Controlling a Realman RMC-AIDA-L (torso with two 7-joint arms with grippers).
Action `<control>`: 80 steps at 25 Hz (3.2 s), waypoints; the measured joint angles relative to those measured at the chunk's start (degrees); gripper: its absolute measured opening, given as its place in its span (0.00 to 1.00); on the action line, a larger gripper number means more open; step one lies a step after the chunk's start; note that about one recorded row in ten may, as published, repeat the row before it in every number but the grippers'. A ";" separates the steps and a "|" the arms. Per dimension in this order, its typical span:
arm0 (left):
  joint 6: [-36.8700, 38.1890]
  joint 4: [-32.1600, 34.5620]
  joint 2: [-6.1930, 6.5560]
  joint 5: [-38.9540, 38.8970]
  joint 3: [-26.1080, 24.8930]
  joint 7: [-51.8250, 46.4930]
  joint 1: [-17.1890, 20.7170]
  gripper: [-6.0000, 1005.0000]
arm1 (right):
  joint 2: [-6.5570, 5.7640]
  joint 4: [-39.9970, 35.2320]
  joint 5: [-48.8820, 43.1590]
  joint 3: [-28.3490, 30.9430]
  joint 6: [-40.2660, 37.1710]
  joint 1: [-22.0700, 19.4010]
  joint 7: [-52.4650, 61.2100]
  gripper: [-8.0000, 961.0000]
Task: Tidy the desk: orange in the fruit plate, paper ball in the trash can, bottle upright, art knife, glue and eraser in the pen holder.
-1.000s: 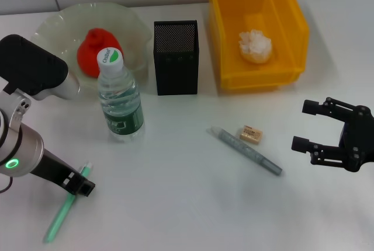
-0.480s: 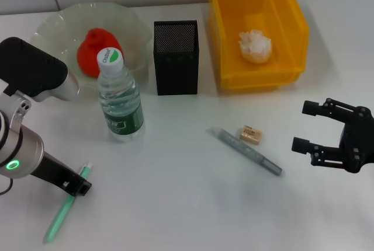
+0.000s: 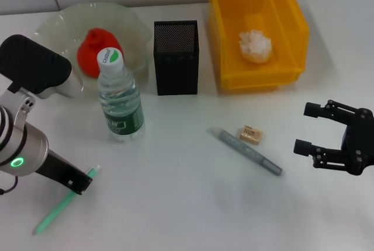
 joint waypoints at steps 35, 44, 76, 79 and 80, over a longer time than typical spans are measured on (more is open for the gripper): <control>8.02 8.65 0.41 -15.15 -5.70 10.13 0.92 0.16 | -0.23 -0.34 0.35 0.29 0.17 -0.43 0.00 0.88; 7.86 7.77 0.47 -29.20 -12.77 22.14 0.35 0.16 | -0.23 -0.13 0.21 2.37 0.38 -0.63 0.16 0.88; -21.52 -1.51 0.13 -65.57 -15.75 58.78 -6.07 0.17 | 0.57 0.17 0.26 2.37 1.19 0.63 1.06 0.88; -23.36 -4.99 0.05 -66.47 -15.31 60.99 -7.42 0.17 | 0.57 0.18 0.26 2.37 1.18 0.63 1.21 0.88; -23.36 -4.99 0.05 -66.47 -15.31 60.99 -7.42 0.17 | 0.57 0.18 0.26 2.37 1.18 0.63 1.21 0.88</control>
